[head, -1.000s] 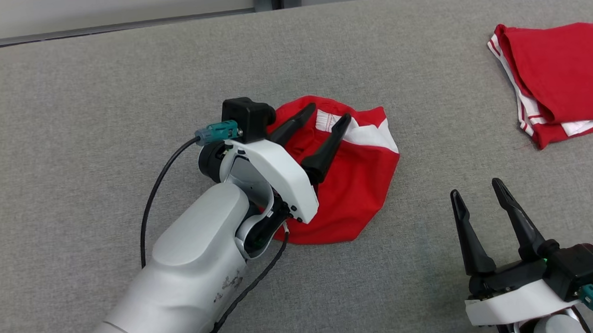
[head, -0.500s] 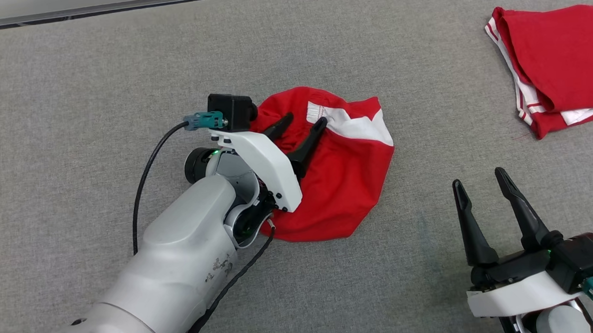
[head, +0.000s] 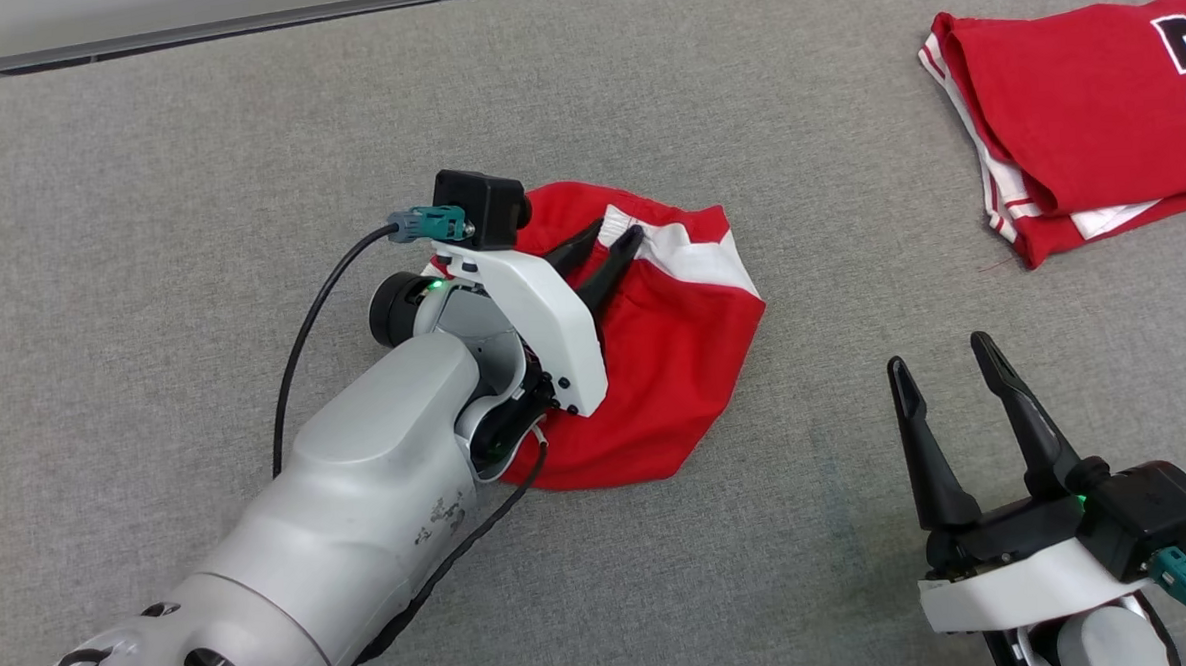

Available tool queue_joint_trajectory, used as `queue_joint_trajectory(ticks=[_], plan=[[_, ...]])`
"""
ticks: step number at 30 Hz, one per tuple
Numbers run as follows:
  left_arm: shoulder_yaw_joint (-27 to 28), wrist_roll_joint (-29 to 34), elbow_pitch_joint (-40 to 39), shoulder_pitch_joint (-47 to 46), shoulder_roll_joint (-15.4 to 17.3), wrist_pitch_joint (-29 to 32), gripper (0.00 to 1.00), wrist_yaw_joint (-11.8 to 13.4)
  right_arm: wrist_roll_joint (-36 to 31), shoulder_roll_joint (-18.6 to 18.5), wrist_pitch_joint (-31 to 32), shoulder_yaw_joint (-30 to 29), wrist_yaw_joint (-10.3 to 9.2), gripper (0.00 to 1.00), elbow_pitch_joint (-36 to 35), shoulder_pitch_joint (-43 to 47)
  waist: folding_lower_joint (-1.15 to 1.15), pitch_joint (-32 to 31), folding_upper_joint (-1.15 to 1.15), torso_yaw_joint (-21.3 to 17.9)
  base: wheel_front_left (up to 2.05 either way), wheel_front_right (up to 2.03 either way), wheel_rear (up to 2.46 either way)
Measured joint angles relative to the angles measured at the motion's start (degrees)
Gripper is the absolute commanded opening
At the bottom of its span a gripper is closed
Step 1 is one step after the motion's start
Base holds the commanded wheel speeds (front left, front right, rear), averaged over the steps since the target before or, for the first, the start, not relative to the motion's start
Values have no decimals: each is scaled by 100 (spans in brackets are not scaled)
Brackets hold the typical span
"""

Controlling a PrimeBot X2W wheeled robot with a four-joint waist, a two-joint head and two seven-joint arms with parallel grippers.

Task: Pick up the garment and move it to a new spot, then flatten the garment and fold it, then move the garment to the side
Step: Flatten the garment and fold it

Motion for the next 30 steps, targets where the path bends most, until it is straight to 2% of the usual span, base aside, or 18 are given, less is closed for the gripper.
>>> queue_joint_trajectory(ticks=[2,3,11,15,20,24,25,26,27,30], plan=[[-60,-49,-8,-55,0,-90,25,-9,0,21,0,-1,0,100,18,6,0,-46,0,-31,0,0,0],[-102,-87,-37,-69,4,-96,0,-9,0,33,0,0,0,100,29,13,0,-71,0,-44,0,0,0],[-369,-290,-459,-268,1,-55,0,-10,11,129,0,-20,0,100,88,91,0,-393,0,-107,0,0,0],[-222,-587,-889,-478,13,-104,0,-9,18,182,-1,-24,0,100,123,136,0,-620,0,-130,0,0,0],[79,-1050,-1848,-872,82,47,0,-15,51,250,-1,-62,0,100,187,249,0,-928,0,-136,0,0,0],[386,-1421,-2446,-988,316,156,0,-15,53,277,0,-107,0,100,208,352,0,-1116,0,-116,0,0,0],[477,-1556,-2628,-973,435,167,0,-15,53,286,-1,-132,0,100,208,381,0,-1176,0,-103,0,0,0],[681,-1834,-3033,-760,688,164,0,-15,52,302,-1,-175,0,100,212,457,0,-1289,0,-58,0,0,0],[681,-1834,-3033,-760,688,164,0,-15,52,302,-1,-175,0,100,212,457,0,-1289,0,-58,0,0,0],[690,-2025,-3682,-12,1152,55,0,35,52,310,0,-292,0,100,203,611,0,-1397,0,94,0,0,0]])
